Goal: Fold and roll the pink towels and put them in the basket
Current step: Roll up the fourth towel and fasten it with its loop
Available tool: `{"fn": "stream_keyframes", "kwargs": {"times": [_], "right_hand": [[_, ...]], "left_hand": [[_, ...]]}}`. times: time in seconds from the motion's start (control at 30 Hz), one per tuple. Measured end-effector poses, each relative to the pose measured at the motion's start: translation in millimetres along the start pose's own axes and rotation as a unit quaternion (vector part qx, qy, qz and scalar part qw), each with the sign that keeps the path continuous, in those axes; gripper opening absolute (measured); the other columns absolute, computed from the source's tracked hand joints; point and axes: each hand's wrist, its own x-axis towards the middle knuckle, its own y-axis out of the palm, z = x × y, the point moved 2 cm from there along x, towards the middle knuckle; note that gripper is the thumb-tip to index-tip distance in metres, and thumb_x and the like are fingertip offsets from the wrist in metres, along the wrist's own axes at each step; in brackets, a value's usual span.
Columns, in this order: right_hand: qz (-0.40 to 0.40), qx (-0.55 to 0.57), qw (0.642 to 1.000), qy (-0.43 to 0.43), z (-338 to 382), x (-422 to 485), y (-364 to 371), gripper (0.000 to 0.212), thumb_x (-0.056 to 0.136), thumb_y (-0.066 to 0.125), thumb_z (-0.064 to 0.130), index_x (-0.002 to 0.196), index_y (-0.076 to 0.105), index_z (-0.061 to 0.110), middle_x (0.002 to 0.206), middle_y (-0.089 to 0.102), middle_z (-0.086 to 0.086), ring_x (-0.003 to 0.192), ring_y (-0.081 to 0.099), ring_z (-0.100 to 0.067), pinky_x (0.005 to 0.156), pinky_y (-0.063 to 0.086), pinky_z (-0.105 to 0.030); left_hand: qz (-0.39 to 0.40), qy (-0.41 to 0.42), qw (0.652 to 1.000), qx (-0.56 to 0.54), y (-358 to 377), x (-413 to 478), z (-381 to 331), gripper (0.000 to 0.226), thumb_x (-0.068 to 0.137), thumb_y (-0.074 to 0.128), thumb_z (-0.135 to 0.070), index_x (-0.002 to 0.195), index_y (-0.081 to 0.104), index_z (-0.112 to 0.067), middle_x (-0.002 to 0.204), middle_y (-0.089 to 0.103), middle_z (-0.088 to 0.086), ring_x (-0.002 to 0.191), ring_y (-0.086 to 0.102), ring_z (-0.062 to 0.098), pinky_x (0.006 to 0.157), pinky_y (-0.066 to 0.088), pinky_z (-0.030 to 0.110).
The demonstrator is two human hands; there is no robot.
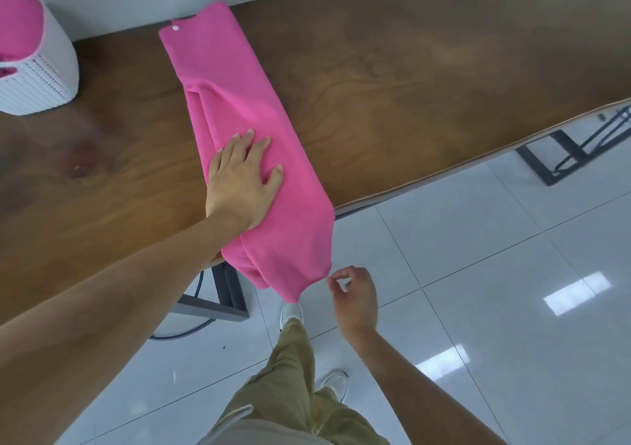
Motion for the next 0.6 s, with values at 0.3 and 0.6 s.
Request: {"fn": "stream_keyframes", "kwargs": {"times": [0.3, 0.6], "right_hand": [[0.0, -0.013, 0.988, -0.154, 76, 19, -90, 0.013, 0.099, 0.059, 0.039, 0.11, 0.059, 0.033, 0.11, 0.057, 0.02, 0.098, 0.057, -0.002, 0.075, 0.05, -0.018], [0.056, -0.006, 0.966, -0.253, 157, 47, -104, 0.008, 0.1, 0.058, 0.035, 0.107, 0.061, 0.037, 0.106, 0.058, 0.021, 0.103, 0.059, -0.009, 0.08, 0.05, -0.022]], "left_hand": [[0.019, 0.016, 1.0, 0.012, 2, -4, -1, 0.064, 0.104, 0.022, -0.058, 0.16, 0.02, -0.029, 0.169, 0.013, 0.001, 0.157, 0.006, 0.022, 0.127, 0.005, 0.043], [0.043, 0.031, 0.999, 0.009, -1, -20, -2, 0.073, 0.098, 0.012, -0.063, 0.162, 0.012, -0.029, 0.171, 0.005, -0.002, 0.157, -0.001, 0.021, 0.128, 0.003, 0.044]]}}
